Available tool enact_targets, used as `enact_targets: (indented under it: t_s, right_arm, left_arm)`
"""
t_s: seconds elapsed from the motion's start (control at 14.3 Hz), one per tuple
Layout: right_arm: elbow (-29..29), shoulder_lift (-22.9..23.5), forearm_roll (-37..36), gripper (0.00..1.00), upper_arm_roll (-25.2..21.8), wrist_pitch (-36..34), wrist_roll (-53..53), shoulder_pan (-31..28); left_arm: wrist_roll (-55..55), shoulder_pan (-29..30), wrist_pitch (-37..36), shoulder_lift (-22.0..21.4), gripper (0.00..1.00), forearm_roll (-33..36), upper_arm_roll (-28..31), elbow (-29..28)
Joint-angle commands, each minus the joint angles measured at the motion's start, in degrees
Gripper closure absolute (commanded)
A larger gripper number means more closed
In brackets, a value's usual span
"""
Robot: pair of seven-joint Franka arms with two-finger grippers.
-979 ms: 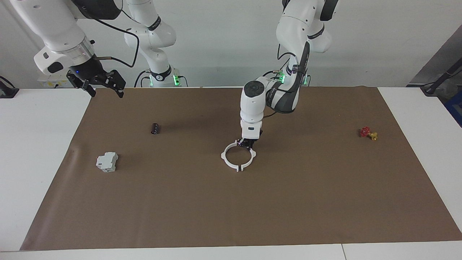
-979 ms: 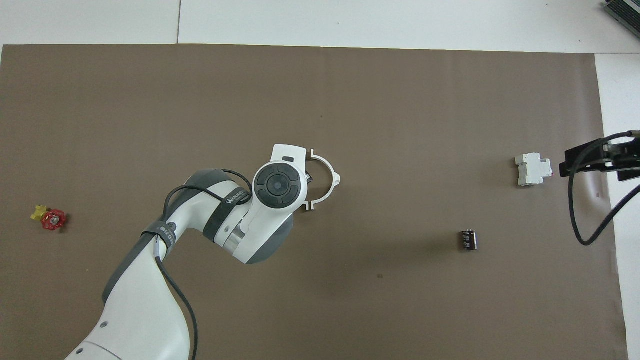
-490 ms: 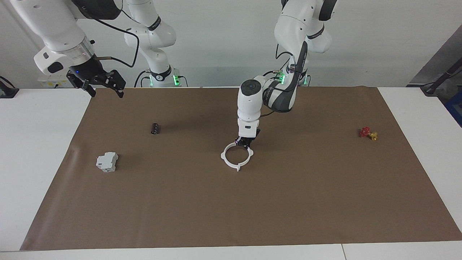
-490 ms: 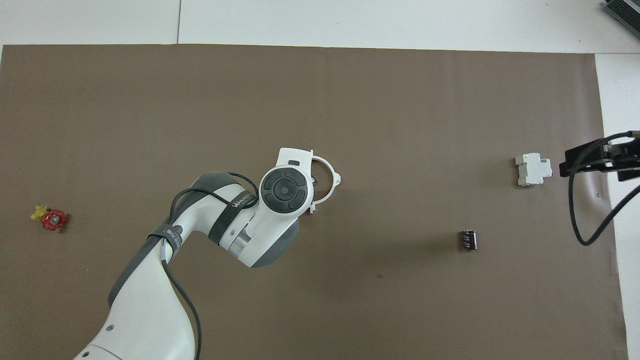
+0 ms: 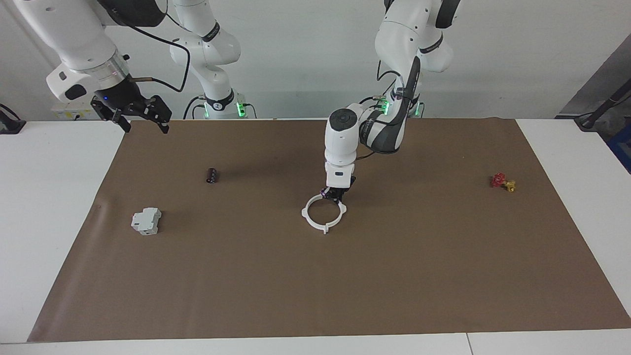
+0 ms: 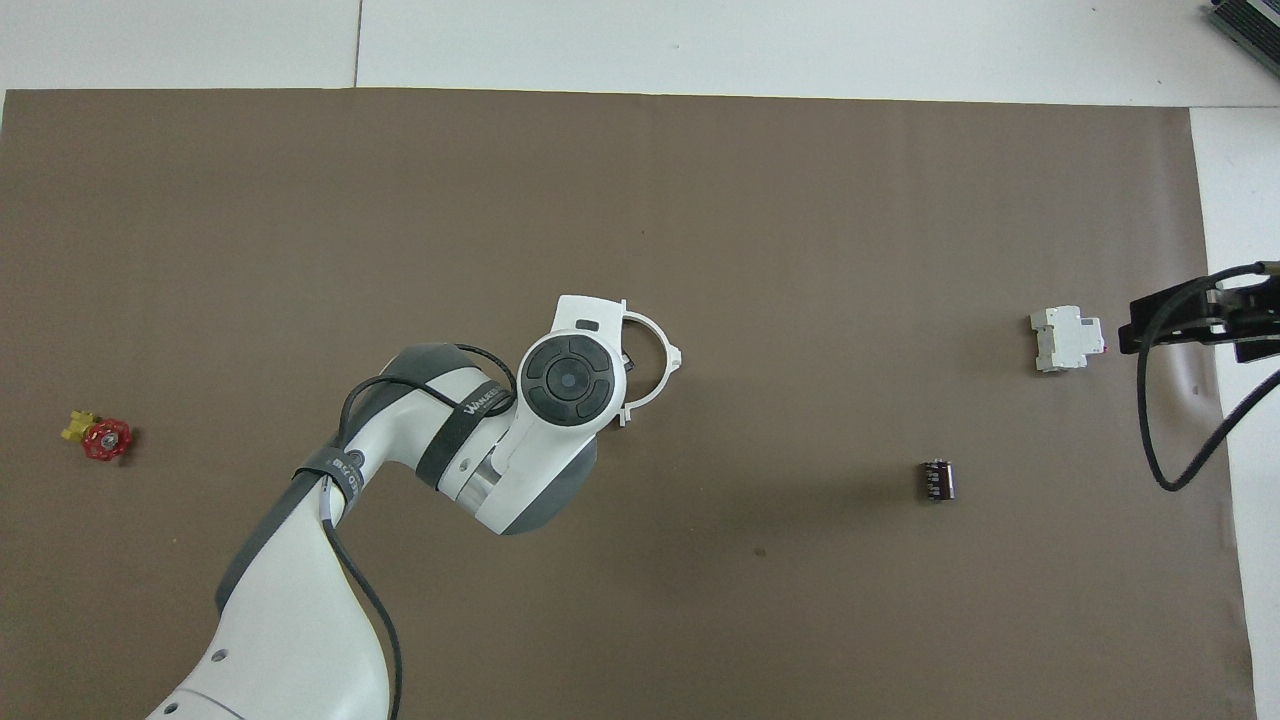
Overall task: Assemble drain pipe with both arms
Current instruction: 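Press the held half against the centre half with the left gripper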
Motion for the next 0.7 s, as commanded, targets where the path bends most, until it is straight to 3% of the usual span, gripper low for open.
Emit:
enact_targets:
  t_s: [0.0, 0.63]
  right_arm:
    - [-1.0, -0.8, 0.9, 0.00, -0.2, 0.3, 0.2, 0.1]
    - [-1.0, -0.8, 0.9, 0.00, -0.2, 0.3, 0.2, 0.1]
  left_arm:
    - [-1.2, -0.5, 0.6, 0.1, 1.00, 1.2, 0.7, 0.1]
    - [-1.2, -0.3, 1.9, 0.4, 1.00, 1.5, 0.8, 0.2]
